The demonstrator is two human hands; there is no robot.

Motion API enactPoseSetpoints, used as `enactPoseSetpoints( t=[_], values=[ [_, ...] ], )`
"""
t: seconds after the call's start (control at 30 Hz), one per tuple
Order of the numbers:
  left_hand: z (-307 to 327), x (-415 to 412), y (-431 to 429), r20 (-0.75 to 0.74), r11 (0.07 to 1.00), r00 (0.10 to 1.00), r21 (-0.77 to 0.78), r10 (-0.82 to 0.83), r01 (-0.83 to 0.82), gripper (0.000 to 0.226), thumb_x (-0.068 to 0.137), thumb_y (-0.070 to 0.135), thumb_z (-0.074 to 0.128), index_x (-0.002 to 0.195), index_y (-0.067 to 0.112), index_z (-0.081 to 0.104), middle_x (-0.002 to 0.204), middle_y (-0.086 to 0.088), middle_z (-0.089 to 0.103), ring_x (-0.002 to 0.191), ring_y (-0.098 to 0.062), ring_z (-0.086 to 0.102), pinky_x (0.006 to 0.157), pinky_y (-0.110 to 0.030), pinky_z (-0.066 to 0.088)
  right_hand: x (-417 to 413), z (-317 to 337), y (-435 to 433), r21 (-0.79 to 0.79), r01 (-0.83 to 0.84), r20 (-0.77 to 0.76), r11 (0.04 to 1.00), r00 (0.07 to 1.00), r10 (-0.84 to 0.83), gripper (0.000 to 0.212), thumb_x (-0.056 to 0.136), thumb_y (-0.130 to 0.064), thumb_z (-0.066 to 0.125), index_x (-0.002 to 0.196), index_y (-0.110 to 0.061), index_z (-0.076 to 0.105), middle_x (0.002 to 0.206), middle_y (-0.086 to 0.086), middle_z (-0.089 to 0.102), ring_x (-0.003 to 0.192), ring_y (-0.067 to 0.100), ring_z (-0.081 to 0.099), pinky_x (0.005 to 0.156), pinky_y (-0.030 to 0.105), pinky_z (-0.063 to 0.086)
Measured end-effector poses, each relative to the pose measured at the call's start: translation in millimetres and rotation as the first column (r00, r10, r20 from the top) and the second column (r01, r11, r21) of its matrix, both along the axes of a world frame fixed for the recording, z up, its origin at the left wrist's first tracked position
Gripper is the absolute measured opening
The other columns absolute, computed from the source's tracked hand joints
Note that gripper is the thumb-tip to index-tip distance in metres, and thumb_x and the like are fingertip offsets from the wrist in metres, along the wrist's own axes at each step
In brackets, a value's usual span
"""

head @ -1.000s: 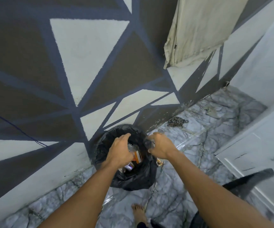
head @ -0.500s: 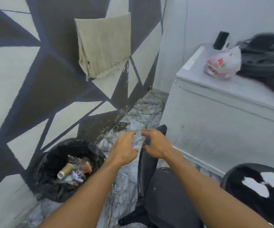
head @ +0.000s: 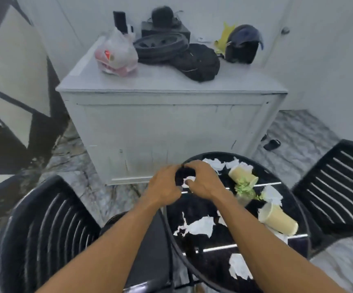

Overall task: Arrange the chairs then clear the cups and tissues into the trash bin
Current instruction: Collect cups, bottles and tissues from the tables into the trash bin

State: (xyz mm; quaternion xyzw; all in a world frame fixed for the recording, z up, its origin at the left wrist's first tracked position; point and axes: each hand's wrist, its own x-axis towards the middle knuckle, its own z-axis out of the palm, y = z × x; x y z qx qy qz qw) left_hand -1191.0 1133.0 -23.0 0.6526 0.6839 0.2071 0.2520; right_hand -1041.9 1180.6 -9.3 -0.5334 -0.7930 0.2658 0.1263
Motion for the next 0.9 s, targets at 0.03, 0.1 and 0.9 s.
enactPoseSetpoints(
  t=[0.03, 0.1, 0.9],
  values=[
    [-4.7, 17.4, 15.8, 0.001, 1.000, 1.000, -0.012, -0.023, 0.023, 0.062, 0.074, 0.022, 0.069, 0.134, 0.020, 0.052, 0.130, 0.001, 0.059, 0.121, -0.023, 0.055, 0.100, -0.040, 0.047, 21.2, -4.7, 13.4, -0.004, 0.031, -0.004, 1.000, 1.000, -0.031, 0.043, 0.077, -0.017, 0.069, 0.120, -0.018, 0.064, 0.125, 0.002, 0.061, 0.119, 0.022, 0.054, 0.102, 0.034, 0.042],
    [-16.8, 61.5, 51.9, 0.009, 0.996, 0.997, -0.033, -0.079, 0.079, 0.066, 0.072, 0.023, 0.070, 0.135, 0.017, 0.052, 0.132, -0.001, 0.059, 0.122, -0.024, 0.055, 0.101, -0.042, 0.048, 71.1, -14.5, 42.0, -0.006, 0.118, 0.013, 0.993, 0.993, -0.118, 0.049, 0.083, -0.020, 0.069, 0.131, -0.017, 0.057, 0.138, 0.002, 0.054, 0.129, 0.019, 0.045, 0.107, 0.030, 0.032],
    [-108.4, 243.8, 276.5, -0.362, 0.659, 0.551, -0.424, -0.752, 0.621, 0.024, 0.076, 0.020, 0.061, 0.098, 0.030, 0.064, 0.092, 0.007, 0.067, 0.090, -0.020, 0.063, 0.073, -0.037, 0.053, 320.8, -134.5, 53.5, -0.395, 0.291, 0.393, 0.871, 0.911, -0.126, 0.074, 0.060, -0.039, 0.080, 0.126, -0.031, 0.048, 0.108, -0.007, 0.059, 0.104, 0.020, 0.058, 0.083, 0.036, 0.050]
  ],
)
